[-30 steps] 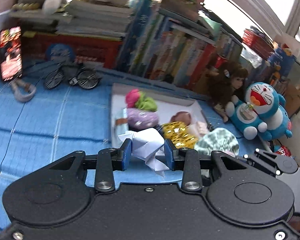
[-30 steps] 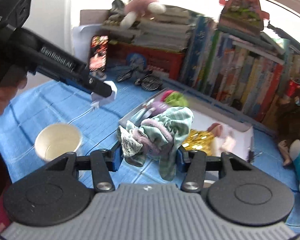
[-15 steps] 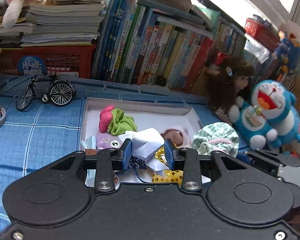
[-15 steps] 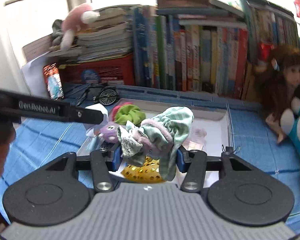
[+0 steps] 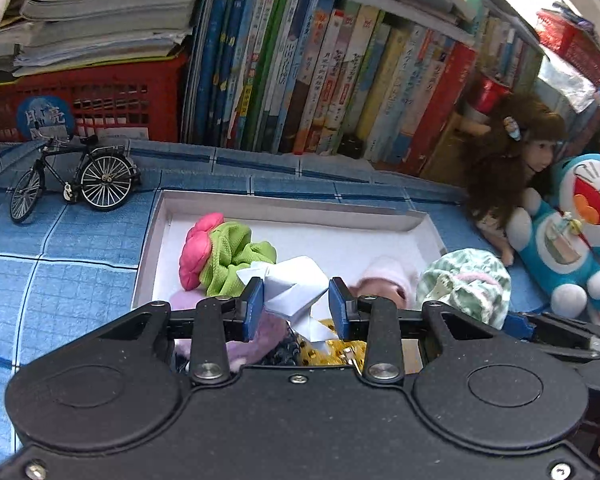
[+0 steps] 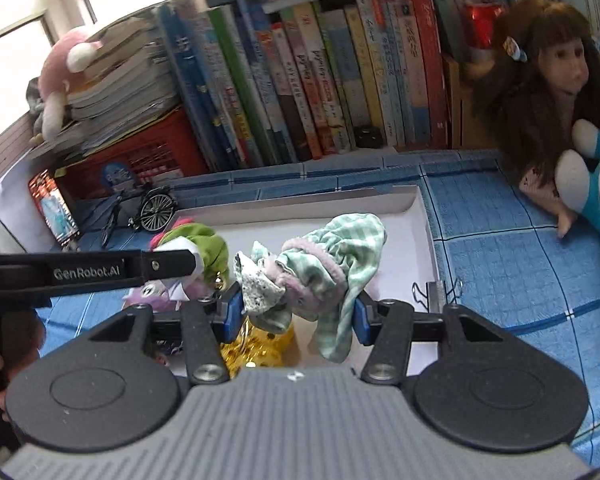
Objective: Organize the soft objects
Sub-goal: 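Carry the white paper and mint checked scrunchie over the tray and lower them with both tools, then open both grippers to release the paper and scrunchie into the tray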
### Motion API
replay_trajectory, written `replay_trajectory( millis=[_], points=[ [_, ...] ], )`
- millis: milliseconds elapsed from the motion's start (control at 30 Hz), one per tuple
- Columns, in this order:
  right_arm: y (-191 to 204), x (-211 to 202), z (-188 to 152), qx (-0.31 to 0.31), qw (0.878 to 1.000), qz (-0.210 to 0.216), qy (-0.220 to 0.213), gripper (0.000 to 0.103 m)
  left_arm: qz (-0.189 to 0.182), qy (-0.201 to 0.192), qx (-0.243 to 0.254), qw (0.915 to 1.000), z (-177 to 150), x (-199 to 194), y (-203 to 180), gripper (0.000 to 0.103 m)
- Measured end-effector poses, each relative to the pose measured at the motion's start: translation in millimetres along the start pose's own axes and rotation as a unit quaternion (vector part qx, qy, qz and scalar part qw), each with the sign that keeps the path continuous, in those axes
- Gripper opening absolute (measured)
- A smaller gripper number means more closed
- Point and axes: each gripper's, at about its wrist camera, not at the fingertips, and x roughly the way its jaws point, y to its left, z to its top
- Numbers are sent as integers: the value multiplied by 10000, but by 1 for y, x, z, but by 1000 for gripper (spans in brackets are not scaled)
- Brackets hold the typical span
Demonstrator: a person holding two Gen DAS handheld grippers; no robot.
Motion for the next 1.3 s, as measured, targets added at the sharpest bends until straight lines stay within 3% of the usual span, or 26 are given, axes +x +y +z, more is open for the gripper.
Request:
replay_trajectory(
  millis=[400,533,667,767,967,1300],
  points=[
    [-13,19,20,289,9989,305,-220,57,221,106,186,9995,11,36,-12,34],
    [-19,33,19,468,9983,344,20,58,174,289,121,9994,7,43,-9,34],
    [-20,40,11,467,9983,303,187,62,148,333,149,9992,2,44,-8,42],
    [-23,34,9,604,9972,406,141,76,154,309,132,9993,2,38,-8,47],
    [-21,11,12,672,9960,577,-66,89,172,174,167,9996,3,16,-10,60],
    [-16,-41,8,612,9949,654,-473,92,184,-18,323,9993,-9,-41,-3,68]
  ],
)
